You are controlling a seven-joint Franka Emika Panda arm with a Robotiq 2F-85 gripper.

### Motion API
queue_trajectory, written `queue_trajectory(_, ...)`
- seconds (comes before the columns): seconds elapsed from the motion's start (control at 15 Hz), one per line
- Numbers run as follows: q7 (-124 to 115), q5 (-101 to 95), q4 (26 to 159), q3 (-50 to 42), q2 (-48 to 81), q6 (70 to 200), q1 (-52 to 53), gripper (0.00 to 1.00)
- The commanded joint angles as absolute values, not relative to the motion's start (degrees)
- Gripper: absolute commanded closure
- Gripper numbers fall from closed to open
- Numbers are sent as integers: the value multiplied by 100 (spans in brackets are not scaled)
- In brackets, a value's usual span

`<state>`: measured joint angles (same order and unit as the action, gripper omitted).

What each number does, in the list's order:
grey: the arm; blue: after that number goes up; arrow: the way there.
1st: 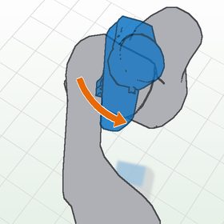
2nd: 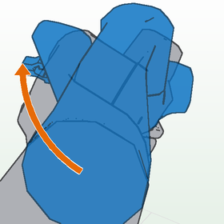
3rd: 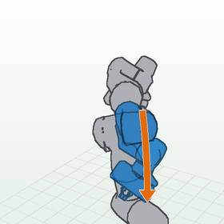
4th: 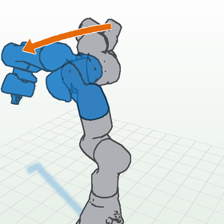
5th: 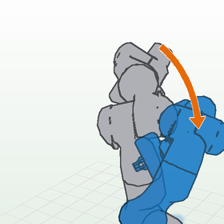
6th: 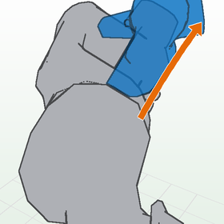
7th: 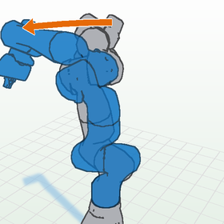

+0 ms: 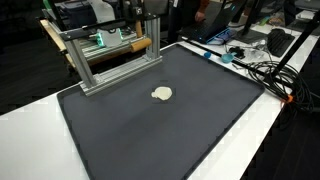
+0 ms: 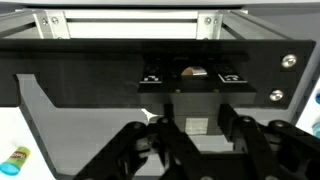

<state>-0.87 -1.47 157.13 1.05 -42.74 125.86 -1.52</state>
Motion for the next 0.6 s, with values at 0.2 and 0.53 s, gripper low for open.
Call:
queue_trajectory(0.2,239,-82,15701,-140,-4512,12164,-28,60)
queue_trajectory(0.53,119,-68,15700,-216,-4513,12188,-136,7)
